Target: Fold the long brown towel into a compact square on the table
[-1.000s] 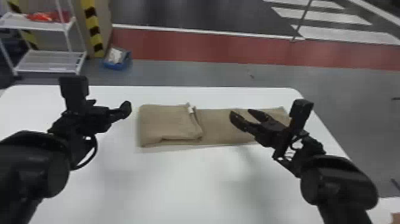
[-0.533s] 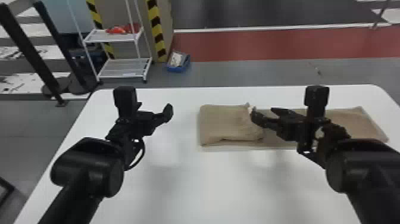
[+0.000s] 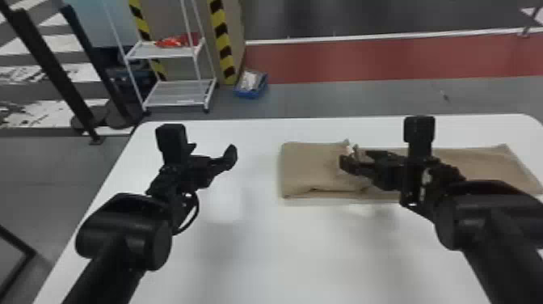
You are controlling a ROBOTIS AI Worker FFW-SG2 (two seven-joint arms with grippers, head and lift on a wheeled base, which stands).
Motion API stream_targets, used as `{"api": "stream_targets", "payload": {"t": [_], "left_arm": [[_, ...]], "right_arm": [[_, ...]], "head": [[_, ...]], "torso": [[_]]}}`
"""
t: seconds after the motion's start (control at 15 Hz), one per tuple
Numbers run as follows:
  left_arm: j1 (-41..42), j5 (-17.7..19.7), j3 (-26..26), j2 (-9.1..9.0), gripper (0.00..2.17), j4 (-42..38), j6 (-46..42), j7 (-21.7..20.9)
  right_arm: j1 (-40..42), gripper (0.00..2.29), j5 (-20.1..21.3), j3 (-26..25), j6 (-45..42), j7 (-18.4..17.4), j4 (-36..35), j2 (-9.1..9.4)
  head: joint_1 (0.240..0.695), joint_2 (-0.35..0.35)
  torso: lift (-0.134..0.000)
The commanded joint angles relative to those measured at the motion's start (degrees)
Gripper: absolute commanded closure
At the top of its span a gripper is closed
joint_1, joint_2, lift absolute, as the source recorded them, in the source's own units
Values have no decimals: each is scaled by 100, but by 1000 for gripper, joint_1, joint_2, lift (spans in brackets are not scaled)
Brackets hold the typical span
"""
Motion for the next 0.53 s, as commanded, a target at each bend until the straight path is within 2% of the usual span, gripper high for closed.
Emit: {"api": "stream_targets", "payload": {"t": [0.0, 0.33, 0.47], "left_arm": [[32, 6, 60, 1, 39, 0, -11, -19], [50, 32, 51, 1, 39, -26, -11, -28], [50, 32, 25, 1, 39, -35, 6, -28]], "right_arm": [[-14, 397, 33, 29, 72, 0, 23, 36], [100, 407, 24, -41, 335, 9, -29, 0], [83, 599, 24, -50, 370, 53, -29, -26]], "head": [[695, 143], [695, 156], [695, 153]], "torso": [[-128], [-128], [-128]]}}
